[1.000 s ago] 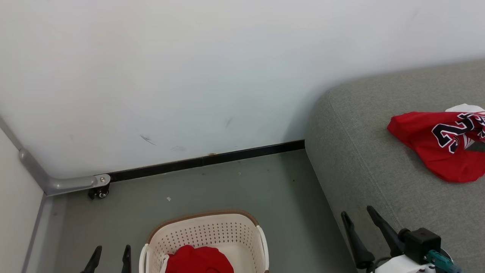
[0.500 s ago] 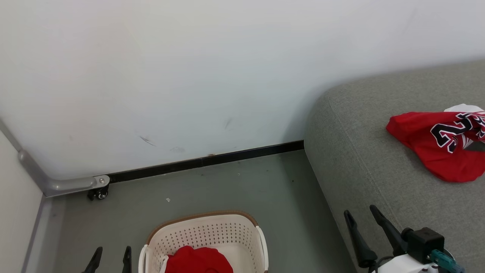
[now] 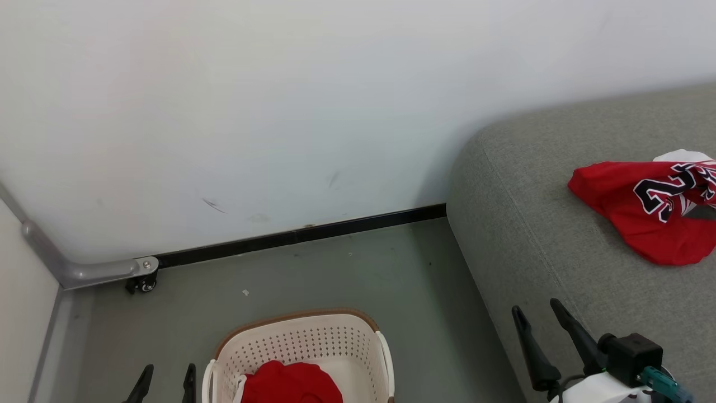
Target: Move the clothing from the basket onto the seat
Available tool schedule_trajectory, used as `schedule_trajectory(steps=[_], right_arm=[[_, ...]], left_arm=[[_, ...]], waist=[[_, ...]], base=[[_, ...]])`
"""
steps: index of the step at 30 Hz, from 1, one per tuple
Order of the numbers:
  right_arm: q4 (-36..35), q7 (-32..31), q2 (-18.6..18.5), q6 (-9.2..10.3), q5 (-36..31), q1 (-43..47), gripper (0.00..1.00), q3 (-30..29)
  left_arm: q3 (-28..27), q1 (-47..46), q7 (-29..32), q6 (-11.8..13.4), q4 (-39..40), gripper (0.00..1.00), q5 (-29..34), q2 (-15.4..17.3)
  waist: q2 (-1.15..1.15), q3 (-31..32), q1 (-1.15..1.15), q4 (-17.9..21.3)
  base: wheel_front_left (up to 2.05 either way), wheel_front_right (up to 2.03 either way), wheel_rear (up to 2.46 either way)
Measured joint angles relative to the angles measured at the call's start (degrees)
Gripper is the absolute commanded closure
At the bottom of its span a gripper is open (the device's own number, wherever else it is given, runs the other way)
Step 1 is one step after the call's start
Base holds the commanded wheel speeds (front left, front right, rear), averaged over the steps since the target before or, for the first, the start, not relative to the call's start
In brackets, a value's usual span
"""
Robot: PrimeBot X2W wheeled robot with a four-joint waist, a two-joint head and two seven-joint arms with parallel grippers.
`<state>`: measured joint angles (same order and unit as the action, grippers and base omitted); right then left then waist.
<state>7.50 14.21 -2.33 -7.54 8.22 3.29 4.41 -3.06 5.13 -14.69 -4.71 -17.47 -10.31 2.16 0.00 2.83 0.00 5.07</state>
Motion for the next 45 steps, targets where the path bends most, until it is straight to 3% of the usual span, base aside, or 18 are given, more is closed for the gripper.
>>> schedule_trajectory(steps=[12, 26, 45], right_arm=[[0.0, 0.0, 0.1, 0.00, 2.4, 3.2, 0.00, -3.9], [-0.7, 0.0, 0.3, 0.00, 1.9, 8.5, 0.00, -1.8], [-8.7, 0.0, 0.4, 0.00, -0.2, 9.7, 0.00, -4.2]], left_arm=[[1.7, 0.0, 0.0, -0.6, -0.3, 0.00, 0.1, 0.0], [6.9, 0.5, 0.0, -1.9, -1.5, 0.00, 2.4, 0.0], [12.1, -4.1, 0.0, -2.5, -1.1, 0.00, 3.8, 2.1]], waist=[[0.00, -1.2, 0.00, 0.5], [0.00, -4.6, 0.00, 1.3], [0.00, -13.1, 0.00, 3.2]], base=[[0.00, 0.00, 0.00], [0.00, 0.00, 0.00], [0.00, 0.00, 0.00]])
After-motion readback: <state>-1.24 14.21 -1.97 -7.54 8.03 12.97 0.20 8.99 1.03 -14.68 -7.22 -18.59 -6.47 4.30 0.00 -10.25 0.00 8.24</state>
